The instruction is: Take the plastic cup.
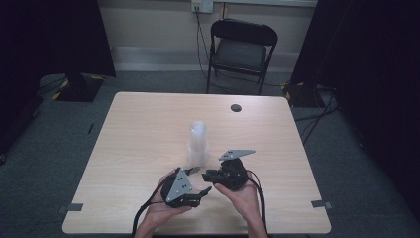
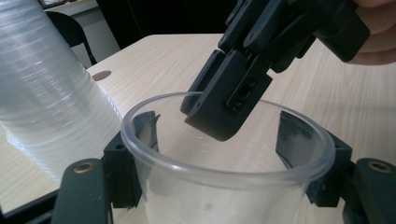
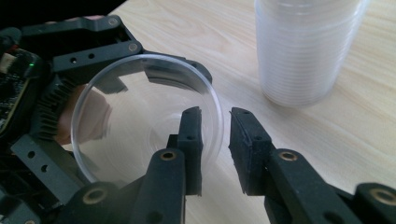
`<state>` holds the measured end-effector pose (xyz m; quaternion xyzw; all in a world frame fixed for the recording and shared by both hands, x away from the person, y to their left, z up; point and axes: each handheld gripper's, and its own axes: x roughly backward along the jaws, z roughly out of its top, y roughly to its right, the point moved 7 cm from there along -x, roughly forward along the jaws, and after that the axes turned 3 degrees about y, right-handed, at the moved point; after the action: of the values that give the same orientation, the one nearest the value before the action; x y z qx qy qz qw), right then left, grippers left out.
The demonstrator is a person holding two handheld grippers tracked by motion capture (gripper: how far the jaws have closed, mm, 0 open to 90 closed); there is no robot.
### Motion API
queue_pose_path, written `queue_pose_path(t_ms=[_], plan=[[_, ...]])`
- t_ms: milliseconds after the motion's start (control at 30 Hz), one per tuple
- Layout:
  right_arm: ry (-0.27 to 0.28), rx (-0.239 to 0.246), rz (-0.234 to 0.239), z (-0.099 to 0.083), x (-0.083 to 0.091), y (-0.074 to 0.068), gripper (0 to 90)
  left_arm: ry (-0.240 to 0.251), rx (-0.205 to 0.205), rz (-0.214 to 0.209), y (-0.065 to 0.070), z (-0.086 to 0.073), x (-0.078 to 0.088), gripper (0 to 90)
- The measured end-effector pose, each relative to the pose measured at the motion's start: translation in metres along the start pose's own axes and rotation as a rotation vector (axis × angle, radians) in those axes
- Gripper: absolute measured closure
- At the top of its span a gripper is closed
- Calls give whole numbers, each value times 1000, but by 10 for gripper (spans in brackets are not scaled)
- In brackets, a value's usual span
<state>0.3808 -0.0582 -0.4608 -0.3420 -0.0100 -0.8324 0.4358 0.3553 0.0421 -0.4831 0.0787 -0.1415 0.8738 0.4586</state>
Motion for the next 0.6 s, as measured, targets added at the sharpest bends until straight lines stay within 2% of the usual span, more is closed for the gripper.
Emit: queue_pose_path(t_ms=[100, 200, 467, 600], plan=[[18, 3, 4, 1, 1, -1, 728, -11, -3, 5, -3, -1, 1, 297], [42, 2, 7, 1, 3, -1, 724, -10, 15, 15, -6, -2, 3, 297], [106, -2, 28, 2, 11, -2, 716, 21, 81, 16, -10, 0, 4, 296], [146, -1, 28, 4, 16, -3, 716, -1, 69, 42, -15, -3, 5, 296]])
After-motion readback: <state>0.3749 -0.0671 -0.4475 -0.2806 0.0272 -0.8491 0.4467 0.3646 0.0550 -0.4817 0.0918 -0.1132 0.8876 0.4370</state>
